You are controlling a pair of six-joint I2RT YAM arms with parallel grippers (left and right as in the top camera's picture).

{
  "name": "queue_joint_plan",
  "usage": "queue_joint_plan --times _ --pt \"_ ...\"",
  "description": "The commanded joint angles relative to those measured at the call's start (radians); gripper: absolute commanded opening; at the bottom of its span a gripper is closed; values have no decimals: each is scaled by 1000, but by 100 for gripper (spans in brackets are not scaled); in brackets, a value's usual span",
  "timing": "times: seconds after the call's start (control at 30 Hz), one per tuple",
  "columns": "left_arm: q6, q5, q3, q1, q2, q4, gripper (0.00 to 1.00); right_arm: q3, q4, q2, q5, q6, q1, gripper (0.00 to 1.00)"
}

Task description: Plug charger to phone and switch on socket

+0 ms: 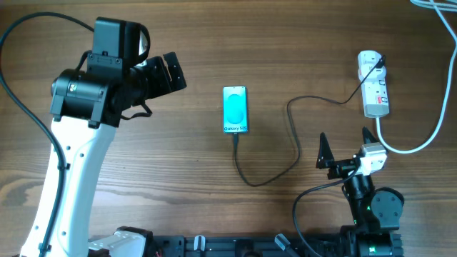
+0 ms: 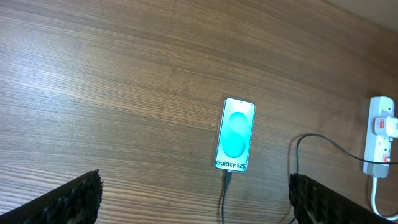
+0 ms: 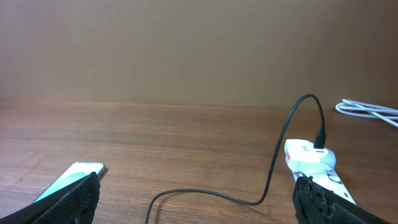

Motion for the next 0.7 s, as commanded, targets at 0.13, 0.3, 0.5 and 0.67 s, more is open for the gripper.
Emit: queue_joint_plan --times 0.13,0.3,0.5,0.67 --pt "-16 -10 5 2 -5 0 100 -2 -1 -14 19 -54 4 100" --pt "-16 -10 5 2 -5 0 100 -2 -2 -14 19 -68 4 100" --pt "-16 -10 5 2 -5 0 100 -2 -2 -14 25 -15 4 100" --pt "-16 -10 5 2 -5 0 100 -2 -2 -14 27 -8 4 99"
